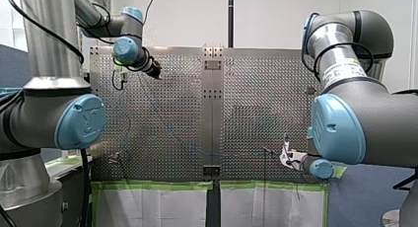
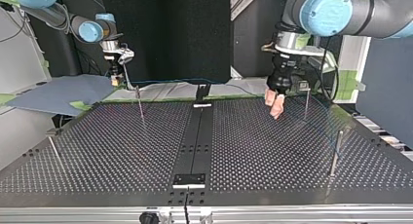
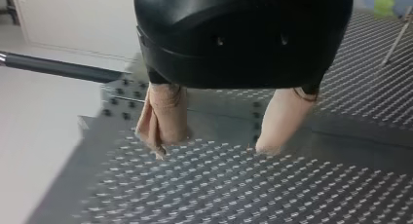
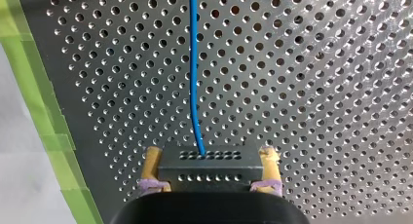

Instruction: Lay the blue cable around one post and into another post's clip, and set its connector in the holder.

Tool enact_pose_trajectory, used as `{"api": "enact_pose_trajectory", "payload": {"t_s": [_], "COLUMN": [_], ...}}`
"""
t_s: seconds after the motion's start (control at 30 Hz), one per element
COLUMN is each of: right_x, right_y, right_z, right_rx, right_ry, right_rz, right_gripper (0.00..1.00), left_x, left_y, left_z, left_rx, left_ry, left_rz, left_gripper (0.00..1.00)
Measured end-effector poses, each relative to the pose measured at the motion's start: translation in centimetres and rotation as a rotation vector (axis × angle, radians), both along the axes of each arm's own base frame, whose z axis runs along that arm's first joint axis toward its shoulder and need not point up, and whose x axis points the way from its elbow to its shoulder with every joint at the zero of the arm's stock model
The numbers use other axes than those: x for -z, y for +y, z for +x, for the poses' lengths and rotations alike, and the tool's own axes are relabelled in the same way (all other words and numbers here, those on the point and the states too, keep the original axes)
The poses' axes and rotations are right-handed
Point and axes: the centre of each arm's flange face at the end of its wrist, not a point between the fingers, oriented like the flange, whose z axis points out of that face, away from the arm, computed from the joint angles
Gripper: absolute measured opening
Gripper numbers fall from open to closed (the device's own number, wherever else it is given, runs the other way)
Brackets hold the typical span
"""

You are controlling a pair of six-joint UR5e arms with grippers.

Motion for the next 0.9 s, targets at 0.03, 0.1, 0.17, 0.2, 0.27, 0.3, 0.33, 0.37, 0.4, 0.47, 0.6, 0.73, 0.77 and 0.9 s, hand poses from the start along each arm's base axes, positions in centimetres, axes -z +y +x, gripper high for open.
{"api": "enact_pose_trajectory", "payload": {"t_s": [0.03, 0.1, 0.17, 0.2, 0.27, 0.3, 0.33, 0.37, 0.4, 0.47, 0.6, 0.73, 0.77, 0.9], "right_x": [0.0, 0.0, 0.0, 0.0, 0.0, 0.0, 0.0, 0.0, 0.0, 0.0, 0.0, 0.0, 0.0, 0.1], "right_y": [0.0, 0.0, 0.0, 0.0, 0.0, 0.0, 0.0, 0.0, 0.0, 0.0, 0.0, 0.0, -0.1, -0.1], "right_z": [0.0, 0.0, 0.0, 0.0, 0.0, 0.0, 0.0, 0.0, 0.0, 0.0, 0.0, -0.2, -0.3, -0.4], "right_rx": [0.000, 0.000, 0.000, 0.000, 0.000, 0.000, 0.000, 0.000, 0.000, 0.000, 0.000, 0.003, 0.004, 0.008], "right_ry": [0.001, 0.002, 0.003, 0.003, 0.004, 0.004, 0.004, 0.004, 0.004, 0.004, 0.004, 0.004, 0.005, 0.007], "right_rz": [0.000, 0.001, 0.002, 0.002, 0.002, 0.002, 0.002, 0.002, 0.002, 0.001, 0.001, 0.001, 0.002, 0.004], "right_gripper": [0.01, 0.01, 0.01, 0.01, 0.01, 0.01, 0.01, 0.01, 0.01, 0.01, 0.01, 0.01, 0.01, 0.01], "left_x": [0.7, 2.2, 3.9, 4.6, 6.4, 7.2, 7.9, 8.9, 9.6, 11.3, 13.5, 15.1, 15.6, 17.1], "left_y": [-0.3, -0.8, -1.5, -1.7, -2.4, -2.6, -2.9, -3.2, -3.5, -4.0, -5.2, -6.5, -6.9, -8.3], "left_z": [-0.1, -0.3, -0.6, -0.8, -1.2, -1.4, -1.7, -2.0, -2.3, -3.0, -3.7, -4.0, -4.2, -4.6], "left_rx": [-0.001, -0.002, -0.004, -0.004, -0.006, -0.007, -0.008, -0.010, -0.012, -0.015, -0.020, -0.021, -0.021, -0.021], "left_ry": [0.009, 0.030, 0.053, 0.063, 0.087, 0.097, 0.107, 0.120, 0.131, 0.153, 0.171, 0.170, 0.170, 0.165], "left_rz": [-0.003, -0.010, -0.015, -0.017, -0.020, -0.021, -0.022, -0.025, -0.028, -0.034, -0.040, -0.037, -0.035, -0.030], "left_gripper": [1.00, 1.00, 1.00, 1.00, 1.00, 1.00, 1.00, 1.00, 1.00, 1.00, 1.00, 1.00, 1.00, 1.00]}}
